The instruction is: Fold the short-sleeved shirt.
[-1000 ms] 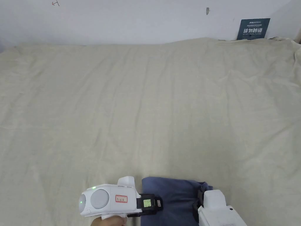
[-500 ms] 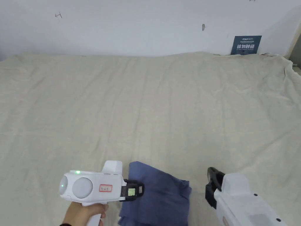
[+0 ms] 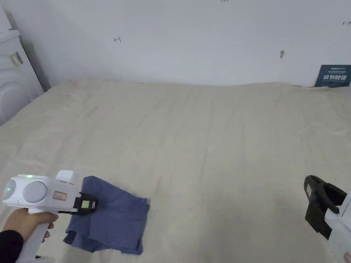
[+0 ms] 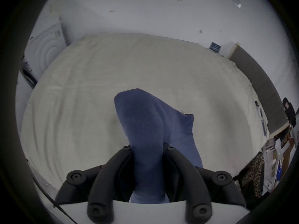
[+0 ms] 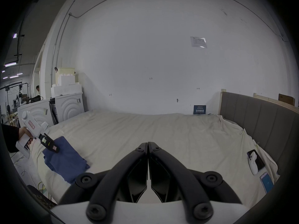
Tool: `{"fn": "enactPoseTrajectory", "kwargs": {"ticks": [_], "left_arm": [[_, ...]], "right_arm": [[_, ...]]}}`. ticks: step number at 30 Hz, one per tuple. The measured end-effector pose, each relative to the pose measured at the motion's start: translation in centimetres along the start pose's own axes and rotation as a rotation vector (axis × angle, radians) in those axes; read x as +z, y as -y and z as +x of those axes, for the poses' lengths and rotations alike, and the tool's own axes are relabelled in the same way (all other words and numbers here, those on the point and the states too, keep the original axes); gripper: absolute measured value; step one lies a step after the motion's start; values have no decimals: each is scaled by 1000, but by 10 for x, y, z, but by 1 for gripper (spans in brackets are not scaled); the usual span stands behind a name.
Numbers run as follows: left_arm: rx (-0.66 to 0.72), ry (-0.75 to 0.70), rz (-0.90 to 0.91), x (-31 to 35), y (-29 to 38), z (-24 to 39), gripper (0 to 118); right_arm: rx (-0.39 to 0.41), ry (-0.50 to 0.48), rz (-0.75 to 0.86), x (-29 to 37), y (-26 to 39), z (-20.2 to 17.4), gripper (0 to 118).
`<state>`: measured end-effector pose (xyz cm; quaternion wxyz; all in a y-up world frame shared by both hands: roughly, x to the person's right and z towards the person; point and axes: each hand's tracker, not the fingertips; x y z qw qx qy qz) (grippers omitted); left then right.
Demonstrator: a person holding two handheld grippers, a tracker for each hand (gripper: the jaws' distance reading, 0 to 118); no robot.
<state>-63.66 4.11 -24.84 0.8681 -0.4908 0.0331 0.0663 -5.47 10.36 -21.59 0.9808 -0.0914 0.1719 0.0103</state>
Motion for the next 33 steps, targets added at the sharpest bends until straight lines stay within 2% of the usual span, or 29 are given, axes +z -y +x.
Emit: {"fn": "enactPoseTrajectory", "kwargs": {"ticks": [3,9,13,19,22,24,25,26,27,30,33], "left_arm": [[33,-88,-21,-2,-2,-44,23],[111,-136,-57,-19,11,-94,23],[101,-194,-108,-39,23,-105,23],[171,-275,-145,-71,43,-110,24],[218,-317,-109,-72,43,-104,29],[224,-326,-103,-67,42,-97,46],[234,-354,-100,-64,41,-95,60],[239,-383,-93,-59,39,-92,79],[248,-387,-73,-41,41,-75,92],[263,-354,88,-6,33,-55,99],[235,-318,231,36,23,-28,100]], "right_arm": [[-2,0,9,-11,-2,-5,0],[-1,-9,-14,-32,6,-18,0],[19,-7,-34,-42,11,-26,0],[10,-13,-36,-47,8,-32,0],[20,-21,-33,-43,5,-27,0],[25,-20,-27,-39,3,-24,0],[23,-21,-24,-38,4,-20,0],[17,-22,-18,-35,3,-17,0],[15,-23,-12,-31,1,-15,0],[16,-24,6,-23,2,1,0],[-1,-29,31,-12,-7,9,0]]}}
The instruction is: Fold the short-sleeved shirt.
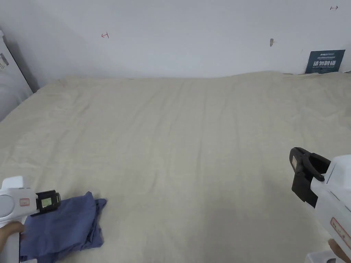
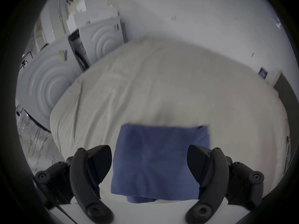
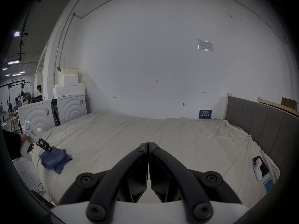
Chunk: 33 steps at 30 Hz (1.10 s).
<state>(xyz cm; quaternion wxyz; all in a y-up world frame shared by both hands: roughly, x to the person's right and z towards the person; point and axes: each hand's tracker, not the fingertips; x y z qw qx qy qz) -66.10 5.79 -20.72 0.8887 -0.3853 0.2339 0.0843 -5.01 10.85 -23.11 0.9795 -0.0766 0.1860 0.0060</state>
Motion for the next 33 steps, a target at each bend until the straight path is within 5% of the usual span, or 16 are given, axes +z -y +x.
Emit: {"fn": "enactPoseTrajectory", "kwargs": {"ticks": [7,16,19,24,33], "left_arm": [[-9,39,294,109,-24,60,99],[-63,15,669,204,0,149,80],[-85,70,755,209,11,169,62],[-123,167,819,221,31,210,5],[-126,271,848,230,59,260,0]], "right_arm": [[21,49,60,23,-27,17,0],[-8,135,97,58,-52,36,0],[-10,148,110,65,-55,43,0],[-10,163,125,76,-58,51,0],[0,200,140,89,-56,64,0]]}}
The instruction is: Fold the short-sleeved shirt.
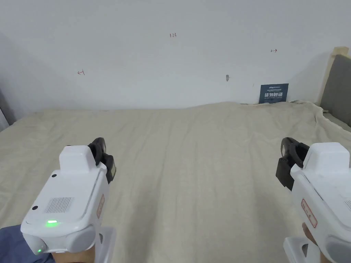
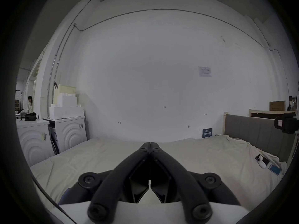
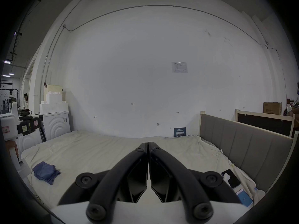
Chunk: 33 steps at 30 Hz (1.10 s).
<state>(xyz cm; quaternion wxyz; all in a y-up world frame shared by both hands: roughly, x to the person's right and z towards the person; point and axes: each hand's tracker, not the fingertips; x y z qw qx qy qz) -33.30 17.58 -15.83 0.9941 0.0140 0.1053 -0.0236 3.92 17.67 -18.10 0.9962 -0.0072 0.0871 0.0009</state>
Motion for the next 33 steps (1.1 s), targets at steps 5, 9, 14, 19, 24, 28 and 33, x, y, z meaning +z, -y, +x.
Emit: {"fn": "enactPoseTrajectory", "kwargs": {"ticks": [5,9,14,19,24,28,33], "left_arm": [[-16,19,13,5,7,16,0],[-16,31,10,6,11,21,0],[-23,41,5,6,12,24,0],[-21,46,6,8,13,26,0],[-20,45,6,9,13,26,0],[-24,47,7,10,13,27,0],[-30,50,9,10,12,28,0]], "right_arm": [[5,26,3,7,1,3,0],[10,33,0,14,-2,-2,0],[14,36,-1,19,-4,-5,0],[15,36,0,24,-10,-9,0],[18,37,3,24,-11,-8,0],[20,38,5,22,-8,-2,0],[21,39,5,22,-7,2,0]]}}
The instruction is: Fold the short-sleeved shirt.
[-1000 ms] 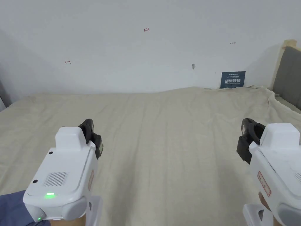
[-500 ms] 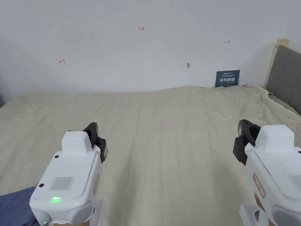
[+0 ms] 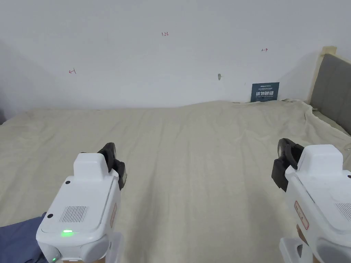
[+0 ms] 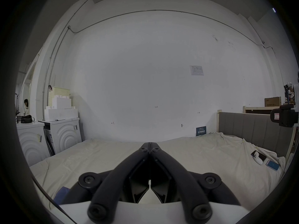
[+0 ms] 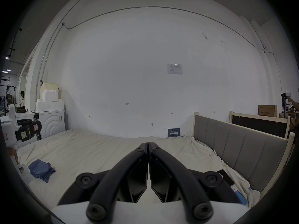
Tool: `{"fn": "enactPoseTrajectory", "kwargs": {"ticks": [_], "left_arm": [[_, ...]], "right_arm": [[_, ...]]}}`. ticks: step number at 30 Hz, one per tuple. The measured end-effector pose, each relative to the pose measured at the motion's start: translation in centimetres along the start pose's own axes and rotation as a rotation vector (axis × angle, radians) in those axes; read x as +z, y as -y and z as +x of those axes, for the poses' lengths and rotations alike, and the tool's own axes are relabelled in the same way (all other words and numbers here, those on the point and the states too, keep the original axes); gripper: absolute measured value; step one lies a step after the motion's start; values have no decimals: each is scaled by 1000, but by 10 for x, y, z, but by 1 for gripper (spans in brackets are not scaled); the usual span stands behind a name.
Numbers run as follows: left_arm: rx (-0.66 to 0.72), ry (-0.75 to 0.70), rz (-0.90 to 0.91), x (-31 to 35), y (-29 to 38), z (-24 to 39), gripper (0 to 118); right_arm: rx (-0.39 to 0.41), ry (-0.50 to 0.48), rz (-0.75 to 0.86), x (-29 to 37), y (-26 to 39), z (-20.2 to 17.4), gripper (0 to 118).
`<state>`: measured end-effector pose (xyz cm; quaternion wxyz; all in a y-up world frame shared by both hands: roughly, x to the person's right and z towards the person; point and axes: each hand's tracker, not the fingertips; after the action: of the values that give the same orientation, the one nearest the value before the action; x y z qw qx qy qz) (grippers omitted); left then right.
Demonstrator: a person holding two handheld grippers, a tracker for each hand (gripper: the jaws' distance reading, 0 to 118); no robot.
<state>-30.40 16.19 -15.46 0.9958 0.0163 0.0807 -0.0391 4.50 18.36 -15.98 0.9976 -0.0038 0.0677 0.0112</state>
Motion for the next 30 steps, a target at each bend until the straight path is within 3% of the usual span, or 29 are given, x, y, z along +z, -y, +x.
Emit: {"fn": "enactPoseTrajectory", "kwargs": {"ticks": [28,30], "left_arm": [[2,-9,20,4,0,-1,0],[6,-26,23,4,0,-2,13]], "right_arm": [[9,5,-1,0,0,-3,0],[8,5,-8,1,-1,-5,4]]}}
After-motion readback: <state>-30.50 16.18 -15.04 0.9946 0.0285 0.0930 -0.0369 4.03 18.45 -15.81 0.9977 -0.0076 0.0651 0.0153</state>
